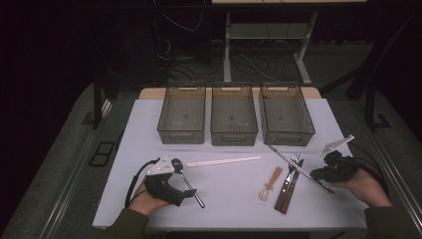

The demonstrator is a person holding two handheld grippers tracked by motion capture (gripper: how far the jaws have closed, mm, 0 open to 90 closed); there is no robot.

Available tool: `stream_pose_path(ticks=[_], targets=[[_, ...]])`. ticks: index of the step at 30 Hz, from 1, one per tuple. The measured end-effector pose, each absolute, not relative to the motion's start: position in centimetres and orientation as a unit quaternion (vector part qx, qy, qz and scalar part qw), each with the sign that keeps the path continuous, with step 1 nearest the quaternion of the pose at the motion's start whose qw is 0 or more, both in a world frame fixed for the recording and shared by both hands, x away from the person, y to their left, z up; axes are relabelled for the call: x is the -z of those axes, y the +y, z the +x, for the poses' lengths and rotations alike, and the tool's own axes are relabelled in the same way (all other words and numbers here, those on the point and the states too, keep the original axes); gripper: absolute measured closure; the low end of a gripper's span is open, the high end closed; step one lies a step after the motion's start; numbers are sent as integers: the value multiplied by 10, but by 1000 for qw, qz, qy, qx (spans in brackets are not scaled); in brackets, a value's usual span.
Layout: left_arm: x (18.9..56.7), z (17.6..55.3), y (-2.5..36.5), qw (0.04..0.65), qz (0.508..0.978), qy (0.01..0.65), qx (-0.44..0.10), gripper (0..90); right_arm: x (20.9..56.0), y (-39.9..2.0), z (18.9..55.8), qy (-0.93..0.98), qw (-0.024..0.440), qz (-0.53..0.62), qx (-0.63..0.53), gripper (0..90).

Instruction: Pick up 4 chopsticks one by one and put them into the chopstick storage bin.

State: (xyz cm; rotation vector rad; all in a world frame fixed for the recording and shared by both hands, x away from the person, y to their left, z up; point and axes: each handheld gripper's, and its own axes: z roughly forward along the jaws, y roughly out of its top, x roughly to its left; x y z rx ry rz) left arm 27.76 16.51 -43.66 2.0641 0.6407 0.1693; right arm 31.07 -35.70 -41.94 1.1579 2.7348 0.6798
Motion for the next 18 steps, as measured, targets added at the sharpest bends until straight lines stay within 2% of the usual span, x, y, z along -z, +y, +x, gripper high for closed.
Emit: stream_pose_path(ticks=[18], targets=[[437, 278, 165, 469, 840, 263, -69, 3, 420, -353, 313, 912, 47, 361, -190, 824]])
